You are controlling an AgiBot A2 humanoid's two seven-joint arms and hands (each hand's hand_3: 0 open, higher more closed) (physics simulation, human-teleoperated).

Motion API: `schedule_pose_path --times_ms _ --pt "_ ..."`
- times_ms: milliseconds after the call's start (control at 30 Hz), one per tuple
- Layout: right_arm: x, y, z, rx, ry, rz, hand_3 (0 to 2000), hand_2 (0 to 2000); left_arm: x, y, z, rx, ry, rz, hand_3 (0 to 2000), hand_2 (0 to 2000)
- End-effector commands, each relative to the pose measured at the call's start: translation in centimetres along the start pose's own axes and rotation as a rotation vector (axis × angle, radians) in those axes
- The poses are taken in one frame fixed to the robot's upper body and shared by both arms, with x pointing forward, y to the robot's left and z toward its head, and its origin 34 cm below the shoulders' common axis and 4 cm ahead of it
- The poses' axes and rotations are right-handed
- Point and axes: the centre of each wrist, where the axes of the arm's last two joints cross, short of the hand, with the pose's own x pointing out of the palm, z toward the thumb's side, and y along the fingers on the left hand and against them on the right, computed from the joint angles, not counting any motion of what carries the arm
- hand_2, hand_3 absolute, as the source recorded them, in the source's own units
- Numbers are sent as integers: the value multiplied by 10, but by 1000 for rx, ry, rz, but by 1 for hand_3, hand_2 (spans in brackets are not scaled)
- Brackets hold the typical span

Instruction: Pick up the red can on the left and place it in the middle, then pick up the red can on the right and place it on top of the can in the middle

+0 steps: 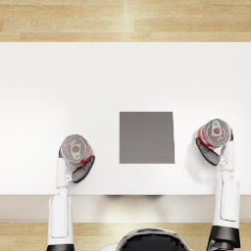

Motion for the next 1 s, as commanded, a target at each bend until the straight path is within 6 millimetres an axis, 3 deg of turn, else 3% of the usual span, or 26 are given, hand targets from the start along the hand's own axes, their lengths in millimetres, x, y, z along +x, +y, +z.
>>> schedule_pose_path --times_ms 33,167,367,500,700,733,767,800,1000 --pt "15 -1 41 -155 12 61 1520 2000 30 20 34 122 -12 -101 1520 2000" --pt "30 0 68 -255 18 133 1520 2000 59 38 43 142 -36 -178 1520 2000" --pt "48 1 87 -328 13 205 1520 2000 102 61 45 117 -47 -295 1520 2000" --pt "58 -1 91 -342 7 234 1520 2000 130 68 39 78 -35 -374 1520 2000" --pt "71 -1 104 -390 -3 278 1520 2000 170 74 12 -50 18 -483 1520 2000" --pt "73 -2 107 -400 -5 284 1520 2000 174 74 7 -75 28 -493 1520 2000" --pt "76 -3 111 -413 -8 295 1520 2000 174 75 1 -61 263 -623 1520 2000" --pt "79 -3 115 -428 -10 305 1520 2000 177 76 -1 -101 91 -526 1520 2000" --pt "97 -6 126 -464 -23 359 1520 2000 172 78 -14 -160 78 -494 1520 2000"
